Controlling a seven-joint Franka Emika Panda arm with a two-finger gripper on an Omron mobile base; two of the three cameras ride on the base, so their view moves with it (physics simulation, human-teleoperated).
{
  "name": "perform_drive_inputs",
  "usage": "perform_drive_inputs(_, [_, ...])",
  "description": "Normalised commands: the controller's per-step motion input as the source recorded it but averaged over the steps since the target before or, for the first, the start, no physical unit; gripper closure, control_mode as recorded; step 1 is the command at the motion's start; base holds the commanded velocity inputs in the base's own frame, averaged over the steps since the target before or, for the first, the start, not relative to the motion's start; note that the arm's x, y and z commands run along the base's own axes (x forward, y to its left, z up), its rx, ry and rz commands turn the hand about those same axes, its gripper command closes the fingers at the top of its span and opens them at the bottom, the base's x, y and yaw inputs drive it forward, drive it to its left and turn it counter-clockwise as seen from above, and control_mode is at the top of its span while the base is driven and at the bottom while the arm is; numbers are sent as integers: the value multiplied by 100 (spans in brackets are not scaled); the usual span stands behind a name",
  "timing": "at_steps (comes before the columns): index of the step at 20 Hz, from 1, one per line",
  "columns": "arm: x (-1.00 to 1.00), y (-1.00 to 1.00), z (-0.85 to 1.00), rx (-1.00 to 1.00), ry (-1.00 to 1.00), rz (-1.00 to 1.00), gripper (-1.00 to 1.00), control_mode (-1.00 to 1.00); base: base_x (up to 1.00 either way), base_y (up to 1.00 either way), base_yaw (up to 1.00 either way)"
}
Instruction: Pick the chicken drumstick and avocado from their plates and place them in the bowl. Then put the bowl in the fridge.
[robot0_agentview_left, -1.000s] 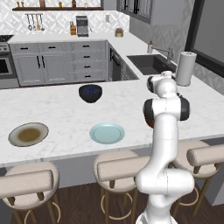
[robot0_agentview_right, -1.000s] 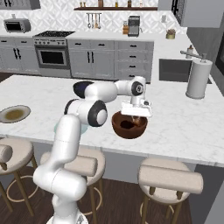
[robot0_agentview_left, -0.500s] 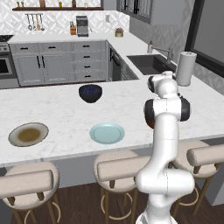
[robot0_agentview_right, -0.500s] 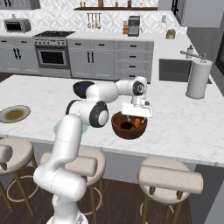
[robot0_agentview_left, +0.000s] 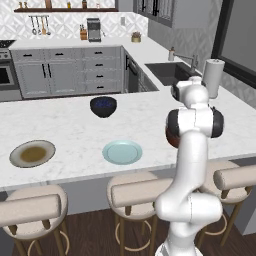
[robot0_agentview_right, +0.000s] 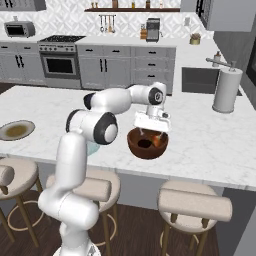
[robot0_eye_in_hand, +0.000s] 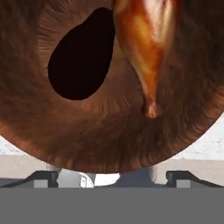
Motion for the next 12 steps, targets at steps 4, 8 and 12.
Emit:
perform_drive_inputs(4, [-98, 62, 23, -8, -34, 11, -100, -100, 0, 0, 0])
perform_drive_inputs(8, [-83, 75, 1, -22, -47, 12, -100, -100, 0, 0, 0])
perform_drive_inputs(12, [-15, 66, 0, -23, -42, 9, -100, -100, 0, 0, 0])
